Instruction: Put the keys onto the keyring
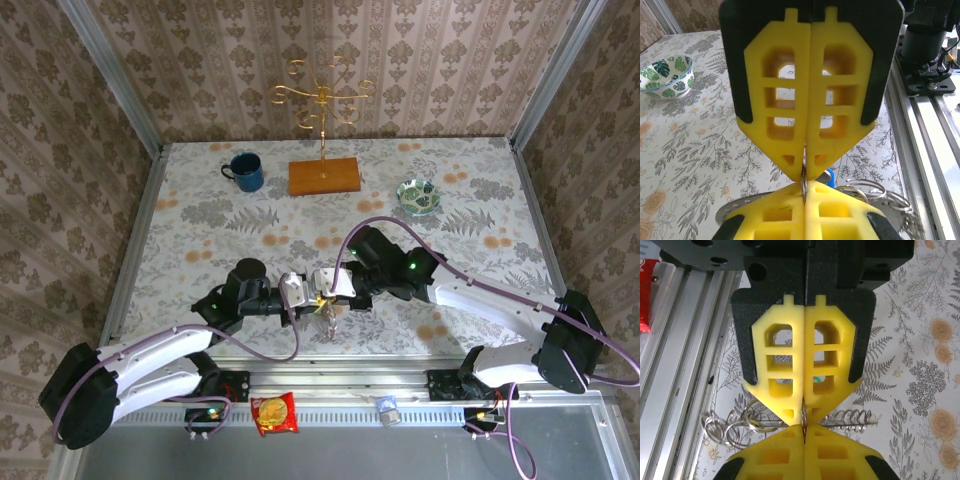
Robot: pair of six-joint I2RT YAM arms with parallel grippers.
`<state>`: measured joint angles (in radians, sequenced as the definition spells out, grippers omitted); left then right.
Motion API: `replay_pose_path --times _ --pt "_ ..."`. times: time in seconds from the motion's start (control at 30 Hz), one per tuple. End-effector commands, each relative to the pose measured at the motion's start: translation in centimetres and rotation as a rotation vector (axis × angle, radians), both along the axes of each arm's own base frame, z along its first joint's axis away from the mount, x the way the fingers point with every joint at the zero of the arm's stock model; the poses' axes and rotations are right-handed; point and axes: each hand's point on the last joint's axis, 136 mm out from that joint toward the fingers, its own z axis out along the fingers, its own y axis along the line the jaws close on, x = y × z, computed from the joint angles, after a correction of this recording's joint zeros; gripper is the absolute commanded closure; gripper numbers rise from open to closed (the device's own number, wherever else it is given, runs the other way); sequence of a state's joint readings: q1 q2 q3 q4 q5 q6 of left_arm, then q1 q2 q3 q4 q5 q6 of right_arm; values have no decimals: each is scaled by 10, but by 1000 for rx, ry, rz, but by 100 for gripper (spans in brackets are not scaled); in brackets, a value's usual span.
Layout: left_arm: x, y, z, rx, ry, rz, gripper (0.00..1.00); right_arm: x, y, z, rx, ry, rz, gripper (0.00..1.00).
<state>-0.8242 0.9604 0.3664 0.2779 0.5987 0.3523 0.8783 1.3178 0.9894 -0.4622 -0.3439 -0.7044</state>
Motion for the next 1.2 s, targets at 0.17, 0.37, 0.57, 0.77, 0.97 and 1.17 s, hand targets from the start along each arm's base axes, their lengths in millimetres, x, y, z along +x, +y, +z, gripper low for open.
replay_pose_path --times 0.17,0.37,0.57,0.77,0.97,1.17 --pt "-2 -5 22 -81 -40 -25 100 8 -17 18 225 24 -145 62" --pt "-3 -6 24 -112 -48 -29 100 5 -19 10 261 78 -182 61" --pt "-7 -7 26 -151 -41 -50 100 10 -15 -1 265 89 -200 61" --pt "-6 -7 24 -163 -32 -40 100 9 -19 -22 227 117 -224 58" --pt "-5 -7 25 -168 -32 -33 100 6 -18 -26 251 138 -230 56" --pt "-5 -7 26 -180 -28 -28 100 14 -13 -31 280 134 -252 58"
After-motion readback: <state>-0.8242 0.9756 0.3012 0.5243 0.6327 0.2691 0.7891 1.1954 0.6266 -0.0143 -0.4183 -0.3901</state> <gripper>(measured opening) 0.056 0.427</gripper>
